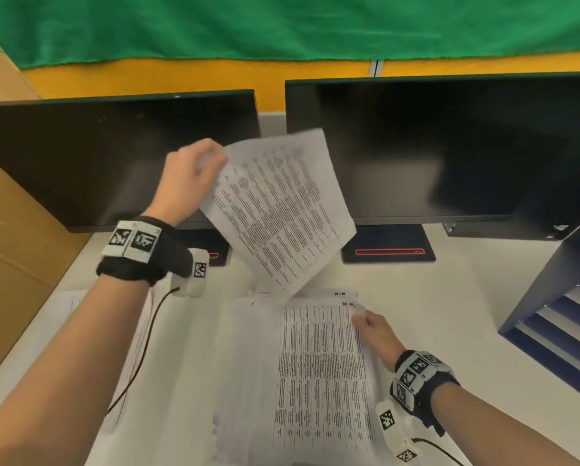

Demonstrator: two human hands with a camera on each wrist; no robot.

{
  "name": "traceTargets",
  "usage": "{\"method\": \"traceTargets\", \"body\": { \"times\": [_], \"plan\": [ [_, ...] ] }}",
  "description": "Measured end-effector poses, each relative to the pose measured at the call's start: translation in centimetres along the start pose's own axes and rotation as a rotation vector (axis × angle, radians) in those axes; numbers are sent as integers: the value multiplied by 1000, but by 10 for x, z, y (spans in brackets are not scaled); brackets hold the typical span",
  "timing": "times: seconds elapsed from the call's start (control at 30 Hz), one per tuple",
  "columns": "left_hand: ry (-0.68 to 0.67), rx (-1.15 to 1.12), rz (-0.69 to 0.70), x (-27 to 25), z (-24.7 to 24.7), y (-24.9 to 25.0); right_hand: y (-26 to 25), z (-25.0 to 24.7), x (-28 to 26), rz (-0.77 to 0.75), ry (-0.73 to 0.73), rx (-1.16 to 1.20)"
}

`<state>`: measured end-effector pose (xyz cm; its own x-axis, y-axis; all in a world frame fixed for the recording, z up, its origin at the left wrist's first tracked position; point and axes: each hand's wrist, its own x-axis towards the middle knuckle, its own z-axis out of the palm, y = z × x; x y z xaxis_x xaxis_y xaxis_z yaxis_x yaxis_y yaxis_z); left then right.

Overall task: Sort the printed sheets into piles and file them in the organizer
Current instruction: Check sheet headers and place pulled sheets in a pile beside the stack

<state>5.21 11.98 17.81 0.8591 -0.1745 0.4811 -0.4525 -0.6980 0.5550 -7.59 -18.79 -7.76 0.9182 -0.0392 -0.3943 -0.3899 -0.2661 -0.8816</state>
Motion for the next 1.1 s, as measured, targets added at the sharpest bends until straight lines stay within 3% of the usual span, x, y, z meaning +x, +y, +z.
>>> {"method": "traceTargets", "body": {
  "times": [0.13,0.27,0.4,0.67,0.9,1.1],
  "plan": [
    [-166,-136,-137,-5,-1,-27,-6,-2,-4,45,-60,52],
    [-482,-171,-216,-30,24,-46,-8,-6,-6,35,-92,107],
    [-795,-9,-160,-67,77,-67,-1,-10,0,110,-103,124],
    [-753,-65,-184,-138,167,-60,-14,-7,-7,87,-165,248],
    [-620,-22,-338,-141,181,-63,-19,-9,-17,87,-195,395],
    [-869,-51,-227,-135,175,-53,-14,-6,-11,4,-226,380]
  ]
}}
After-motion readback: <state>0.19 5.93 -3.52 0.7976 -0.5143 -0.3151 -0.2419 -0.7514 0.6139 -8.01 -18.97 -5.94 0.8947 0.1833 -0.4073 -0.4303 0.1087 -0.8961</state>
